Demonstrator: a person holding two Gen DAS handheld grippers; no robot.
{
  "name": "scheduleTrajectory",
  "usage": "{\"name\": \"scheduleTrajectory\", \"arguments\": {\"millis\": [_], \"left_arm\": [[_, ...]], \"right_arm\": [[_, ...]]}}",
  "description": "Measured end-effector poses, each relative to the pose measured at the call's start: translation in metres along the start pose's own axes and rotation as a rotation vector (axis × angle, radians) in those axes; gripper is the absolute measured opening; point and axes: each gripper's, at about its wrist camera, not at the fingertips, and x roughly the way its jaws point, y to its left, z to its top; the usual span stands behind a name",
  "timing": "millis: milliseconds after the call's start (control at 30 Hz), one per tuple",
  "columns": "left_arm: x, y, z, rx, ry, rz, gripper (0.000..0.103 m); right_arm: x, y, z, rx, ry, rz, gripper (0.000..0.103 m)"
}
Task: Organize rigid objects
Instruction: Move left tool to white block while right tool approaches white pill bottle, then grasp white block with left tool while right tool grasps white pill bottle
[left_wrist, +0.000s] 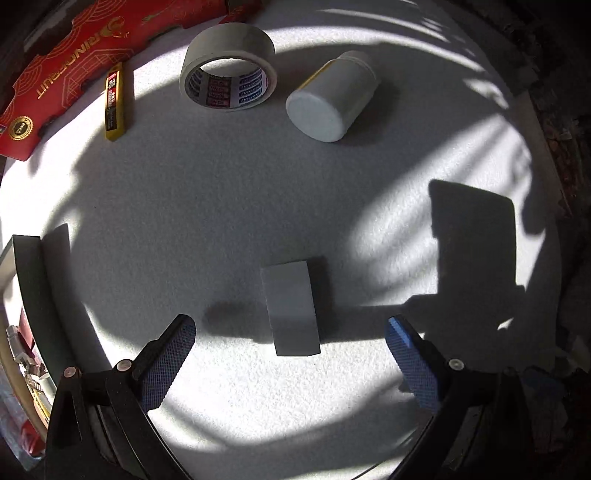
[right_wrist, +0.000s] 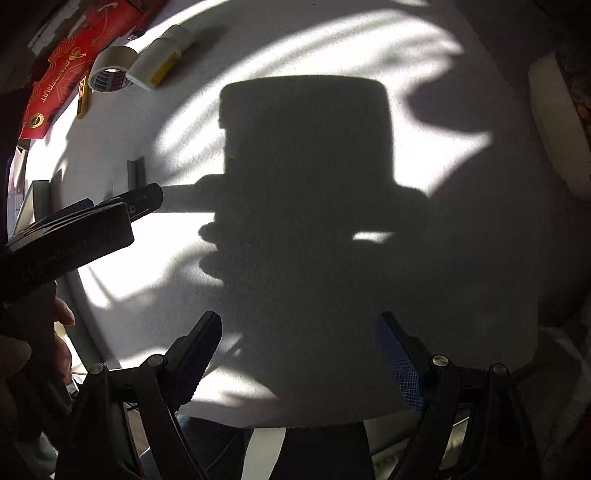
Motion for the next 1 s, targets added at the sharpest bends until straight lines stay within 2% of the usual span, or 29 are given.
{"name": "scheduleTrajectory", "arguments": {"millis": [67, 233, 367, 500, 633, 833, 900, 933, 1000], "left_arm": [[0.005, 0.012, 0.0, -0.018, -0.003, 0.054, 0.103], [0.004, 0.053, 0.0, -0.112, -0.019, 0.038, 0.103], [0.004, 0.053, 0.001, -0.118, -0.023, 0.038, 0.103], [0.003, 0.037, 0.009, -0.107, -0.041, 0.04, 0.103], [0.003, 0.027, 0.016, -0.134, -0.055, 0.039, 0.103], [0.001, 0.026, 0.022, -0.201, -0.053, 0.04, 0.103], [0.002, 0.023, 0.026, -0.211, -0.03, 0.038, 0.103], [0.0, 0.034, 0.022, -0.212, -0.02, 0.036, 0.103], [-0.001, 0.033, 0.027, -0.21, -0.009, 0.032, 0.1]], "right_arm": [[-0.005, 0.02, 0.008, -0.027, -0.028, 0.004, 0.086], [-0.025, 0.062, 0.065, -0.186, -0.13, 0.021, 0.086], [-0.031, 0.103, 0.108, -0.383, -0.226, -0.005, 0.086], [-0.024, 0.124, 0.144, -0.505, -0.257, -0.009, 0.086], [0.002, 0.136, 0.158, -0.594, -0.244, -0.037, 0.086], [0.023, 0.15, 0.17, -0.662, -0.226, -0.048, 0.085], [0.022, 0.153, 0.168, -0.698, -0.245, -0.114, 0.069], [0.022, 0.154, 0.167, -0.709, -0.236, -0.13, 0.07], [0.015, 0.148, 0.165, -0.692, -0.226, -0.107, 0.069]]}}
